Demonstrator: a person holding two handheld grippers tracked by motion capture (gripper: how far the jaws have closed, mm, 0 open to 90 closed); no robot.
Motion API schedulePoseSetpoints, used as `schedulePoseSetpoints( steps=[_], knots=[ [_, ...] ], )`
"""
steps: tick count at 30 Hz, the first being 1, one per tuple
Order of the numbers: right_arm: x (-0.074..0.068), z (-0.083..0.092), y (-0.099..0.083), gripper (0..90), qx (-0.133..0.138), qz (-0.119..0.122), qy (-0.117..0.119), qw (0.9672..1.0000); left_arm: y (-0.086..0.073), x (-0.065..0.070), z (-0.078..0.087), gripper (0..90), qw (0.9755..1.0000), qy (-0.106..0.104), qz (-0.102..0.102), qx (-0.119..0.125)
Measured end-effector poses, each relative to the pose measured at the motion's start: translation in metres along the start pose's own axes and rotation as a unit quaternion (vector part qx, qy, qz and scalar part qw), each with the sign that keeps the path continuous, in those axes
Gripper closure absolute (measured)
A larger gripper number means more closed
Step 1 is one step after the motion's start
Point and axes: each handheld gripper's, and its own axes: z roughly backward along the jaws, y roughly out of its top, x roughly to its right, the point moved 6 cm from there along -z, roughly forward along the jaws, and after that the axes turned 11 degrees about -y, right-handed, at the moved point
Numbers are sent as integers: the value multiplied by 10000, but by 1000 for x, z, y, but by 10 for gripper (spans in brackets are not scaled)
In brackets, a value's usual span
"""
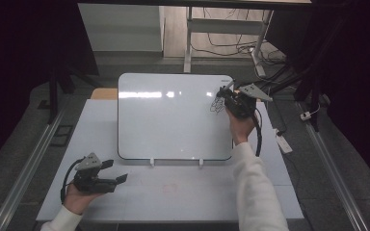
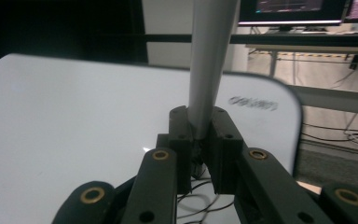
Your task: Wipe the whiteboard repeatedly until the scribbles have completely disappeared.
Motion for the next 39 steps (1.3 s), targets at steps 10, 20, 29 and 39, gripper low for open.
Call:
schedulePoseSetpoints(
  steps=[10,20,29,39],
  knots=[
    [1,1,-2,806,31,1,7,10000,1,1,0,188,10000,-8,-17,6],
    [7,0,2,807,65,78,-175,9998,2,1,1,188,10000,0,-28,32],
    [12,-1,4,807,92,47,-187,9998,2,1,0,188,10000,11,-35,23],
    [4,-2,3,807,31,344,-82,9994,2,1,0,188,10000,14,-19,27]
  ],
)
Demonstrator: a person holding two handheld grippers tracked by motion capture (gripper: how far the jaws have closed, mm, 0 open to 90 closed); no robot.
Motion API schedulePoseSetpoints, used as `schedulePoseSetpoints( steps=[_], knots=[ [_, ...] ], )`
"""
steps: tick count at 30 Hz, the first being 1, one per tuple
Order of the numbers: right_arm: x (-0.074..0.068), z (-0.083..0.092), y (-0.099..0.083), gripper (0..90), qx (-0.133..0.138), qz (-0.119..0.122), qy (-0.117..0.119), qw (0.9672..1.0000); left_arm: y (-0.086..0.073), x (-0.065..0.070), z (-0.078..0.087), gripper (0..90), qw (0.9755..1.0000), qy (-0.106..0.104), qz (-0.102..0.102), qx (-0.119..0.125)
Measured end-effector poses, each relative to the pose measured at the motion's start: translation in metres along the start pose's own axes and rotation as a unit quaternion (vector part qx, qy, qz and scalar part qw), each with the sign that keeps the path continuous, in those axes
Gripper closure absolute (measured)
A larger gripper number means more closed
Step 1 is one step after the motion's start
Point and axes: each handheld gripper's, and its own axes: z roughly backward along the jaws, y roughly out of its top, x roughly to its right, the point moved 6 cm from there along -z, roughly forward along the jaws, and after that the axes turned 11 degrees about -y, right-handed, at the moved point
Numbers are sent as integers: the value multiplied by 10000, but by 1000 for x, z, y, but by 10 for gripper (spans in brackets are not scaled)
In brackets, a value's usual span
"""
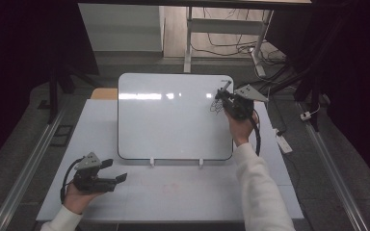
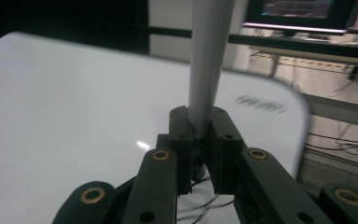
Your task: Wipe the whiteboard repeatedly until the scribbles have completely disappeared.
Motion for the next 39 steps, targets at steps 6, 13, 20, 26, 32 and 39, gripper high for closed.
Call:
schedulePoseSetpoints(
  steps=[6,13,20,26,32,39],
  knots=[
    [-18,0,-7,808,-79,8,299,9995,0,-2,1,188,10000,6,23,24],
    [2,-3,0,808,29,-296,-126,9995,0,-1,1,188,10000,10,-5,21],
    [-10,4,-8,808,-54,64,55,9999,0,0,0,188,10000,10,-14,-5],
    [-18,11,-17,807,-91,155,255,9995,0,-2,0,188,10000,25,7,16],
    [9,9,-9,807,78,-336,-134,9993,0,1,0,188,10000,13,-22,1],
    [-1,9,-12,808,74,-44,-64,9999,0,-1,-1,188,10000,29,-6,-25]
  ],
)
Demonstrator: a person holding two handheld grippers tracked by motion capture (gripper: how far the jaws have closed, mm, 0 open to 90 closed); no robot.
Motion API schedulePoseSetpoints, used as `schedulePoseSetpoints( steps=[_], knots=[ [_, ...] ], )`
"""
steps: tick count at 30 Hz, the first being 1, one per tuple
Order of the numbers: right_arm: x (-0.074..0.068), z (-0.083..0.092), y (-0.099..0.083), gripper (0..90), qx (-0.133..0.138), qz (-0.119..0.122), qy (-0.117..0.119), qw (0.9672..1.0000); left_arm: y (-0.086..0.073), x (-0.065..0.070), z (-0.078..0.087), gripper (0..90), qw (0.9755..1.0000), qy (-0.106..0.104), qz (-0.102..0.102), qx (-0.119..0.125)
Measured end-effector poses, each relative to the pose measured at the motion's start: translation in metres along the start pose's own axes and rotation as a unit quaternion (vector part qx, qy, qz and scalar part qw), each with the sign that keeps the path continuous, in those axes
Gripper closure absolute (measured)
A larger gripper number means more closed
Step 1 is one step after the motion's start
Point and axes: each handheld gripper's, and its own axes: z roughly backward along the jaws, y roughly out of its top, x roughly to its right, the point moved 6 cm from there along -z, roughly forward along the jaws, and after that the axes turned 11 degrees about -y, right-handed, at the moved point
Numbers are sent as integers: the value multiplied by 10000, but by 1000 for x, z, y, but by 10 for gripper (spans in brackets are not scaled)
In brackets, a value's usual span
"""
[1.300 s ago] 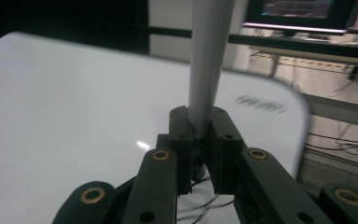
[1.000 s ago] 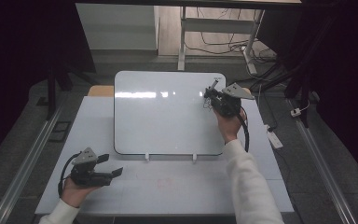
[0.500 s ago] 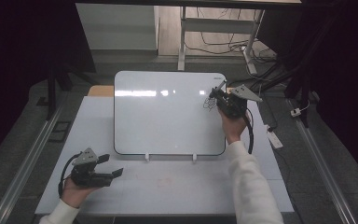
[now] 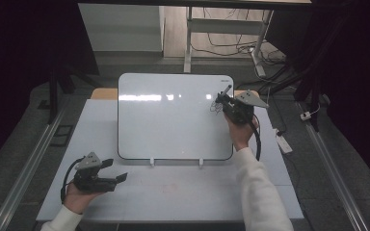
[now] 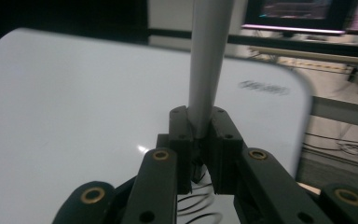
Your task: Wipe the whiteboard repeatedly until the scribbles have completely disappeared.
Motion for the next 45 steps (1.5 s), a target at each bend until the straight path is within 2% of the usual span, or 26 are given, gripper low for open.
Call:
schedulePoseSetpoints(
  steps=[2,4,5,6,8,10,12,13,15,16,18,20,23,24,25,26,28,30,31,33,35,39,40,41,43,45],
  knots=[
    [14,-2,5,807,79,-258,-208,9994,0,1,1,188,10000,-4,-12,24],
    [20,-3,7,807,84,-346,-287,9990,1,1,1,188,10000,-6,-8,40],
    [18,-3,7,807,90,-335,-282,9990,1,0,1,188,10000,-3,-1,37],
    [13,-2,6,808,67,-320,-152,9993,0,-1,1,188,10000,5,8,30],
    [0,-1,2,807,2,-135,49,9999,0,-2,0,188,10000,-1,19,18],
    [-5,-1,0,808,-4,-36,85,10000,0,-1,0,187,10000,1,15,10],
    [3,-2,3,808,60,-66,-139,9999,0,1,1,188,10000,-7,-7,23],
    [10,-2,5,808,95,-167,-237,9995,0,1,1,188,10000,-4,-10,36],
    [16,-3,5,808,100,-384,-238,9989,1,0,2,188,10000,-4,-8,43],
    [15,-2,5,807,92,-362,-240,9990,1,0,1,188,10000,-1,-3,39],
    [3,-2,3,808,57,-176,-25,9998,1,-1,0,188,10000,1,10,18],
    [-1,-2,2,808,38,-43,-45,10000,0,0,-1,187,10000,-6,-2,2],
    [16,-1,5,807,92,-210,-354,9991,0,1,1,187,10000,-8,-16,32],
    [21,1,4,807,78,-288,-346,9990,0,1,1,188,10000,-13,-15,42],
    [23,2,3,807,61,-269,-365,9990,1,0,2,188,10000,-11,-6,44],
    [22,4,1,807,38,-224,-348,9991,1,-1,1,188,10000,-7,4,42],
    [13,8,-4,807,-10,-215,-125,9997,1,-1,0,188,10000,-8,10,17],
    [7,9,-8,808,-39,-48,-32,10000,1,0,-2,187,10000,-7,-9,-12],
    [8,8,-7,808,-42,-78,-27,10000,1,1,-3,187,10000,-15,-19,-16],
    [19,7,-2,808,49,-224,-276,9994,1,2,-3,187,10000,-21,-26,-17],
    [24,6,-1,808,45,-473,-266,9985,1,1,-2,187,10000,-27,-14,4],
    [0,8,-9,808,-45,-202,140,9997,1,-1,-3,187,10000,-12,9,-5],
    [-4,7,-9,808,-48,-103,139,9998,1,-1,-3,187,10000,-14,8,-17],
    [-3,6,-8,808,-39,-75,104,9999,1,-1,-3,187,10000,-18,-3,-24],
    [7,4,-2,808,44,-224,-112,9997,1,1,-3,187,10000,-28,-23,-19],
    [17,1,2,808,63,-382,-224,9990,1,1,-2,187,10000,-29,-22,14]
  ],
)
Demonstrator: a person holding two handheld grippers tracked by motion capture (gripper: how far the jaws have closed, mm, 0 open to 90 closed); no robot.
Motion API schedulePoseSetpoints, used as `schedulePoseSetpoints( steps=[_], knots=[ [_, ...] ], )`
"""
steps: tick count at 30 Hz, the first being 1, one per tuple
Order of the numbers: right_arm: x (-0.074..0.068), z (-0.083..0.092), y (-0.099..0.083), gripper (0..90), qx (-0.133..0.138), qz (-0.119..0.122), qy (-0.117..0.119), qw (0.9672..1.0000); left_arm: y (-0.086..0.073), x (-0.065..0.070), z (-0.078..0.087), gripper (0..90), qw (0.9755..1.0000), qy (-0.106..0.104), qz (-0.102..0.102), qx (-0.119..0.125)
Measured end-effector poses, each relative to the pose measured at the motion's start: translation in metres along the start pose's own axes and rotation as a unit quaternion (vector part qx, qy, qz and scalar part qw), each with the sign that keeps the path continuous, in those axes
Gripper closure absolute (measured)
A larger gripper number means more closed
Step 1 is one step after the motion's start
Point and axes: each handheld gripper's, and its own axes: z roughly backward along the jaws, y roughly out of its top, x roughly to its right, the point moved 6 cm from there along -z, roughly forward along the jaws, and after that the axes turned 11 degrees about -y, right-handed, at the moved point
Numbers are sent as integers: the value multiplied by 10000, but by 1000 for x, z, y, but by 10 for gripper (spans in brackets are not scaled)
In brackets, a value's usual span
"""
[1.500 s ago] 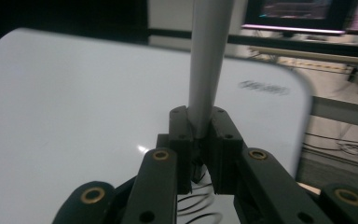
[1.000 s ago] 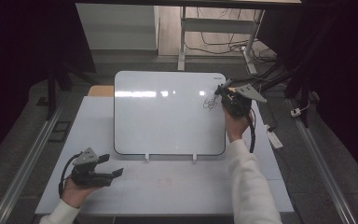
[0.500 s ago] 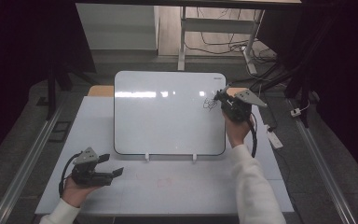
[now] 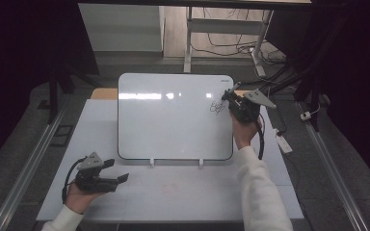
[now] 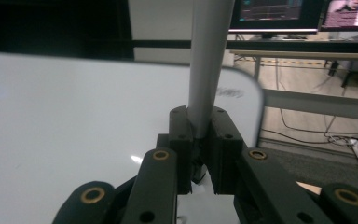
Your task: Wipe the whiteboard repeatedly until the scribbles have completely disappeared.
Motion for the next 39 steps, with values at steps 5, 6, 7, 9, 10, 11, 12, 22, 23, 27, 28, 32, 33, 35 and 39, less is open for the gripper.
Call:
schedulePoseSetpoints(
  steps=[5,6,7,9,10,11,12,22,23,27,28,32,33,35,39],
  knots=[
    [-25,6,-14,808,-158,236,413,9987,0,-2,0,187,10000,2,31,5],
    [-30,7,-17,808,-179,310,485,9982,0,-2,0,187,10000,-2,21,-1],
    [-33,8,-18,808,-174,393,468,9980,0,-1,0,187,10000,1,8,-11],
    [-28,6,-12,808,-115,348,359,9987,0,0,-1,187,10000,-12,-9,-12],
    [-22,4,-9,808,-85,285,245,9993,0,1,0,187,10000,-7,-17,-14],
    [-18,1,-5,808,-61,207,169,9996,0,1,0,187,10000,-4,-22,-5],
    [-16,-1,-3,808,-73,100,166,9998,1,1,0,187,10000,-5,-15,9],
    [-28,-5,-3,808,-132,287,266,9991,0,1,2,187,10000,-10,-28,19],
    [-29,-4,-4,808,-149,303,274,9991,0,1,2,187,10000,-4,-23,30],
    [-45,7,-19,808,-295,529,620,9962,0,-2,3,187,10000,6,2,41],
    [-47,9,-22,808,-304,557,649,9959,0,-1,2,187,10000,3,-3,36],
    [-35,6,-14,808,-196,490,398,9978,1,1,1,187,10000,7,-38,13],
    [-31,4,-11,807,-174,414,347,9984,1,1,2,187,10000,7,-42,21],
    [-28,3,-9,808,-165,355,318,9987,1,1,2,187,10000,6,-31,39],
    [-47,11,-24,808,-280,515,684,9959,0,-2,1,187,10000,15,-13,9]
  ],
)
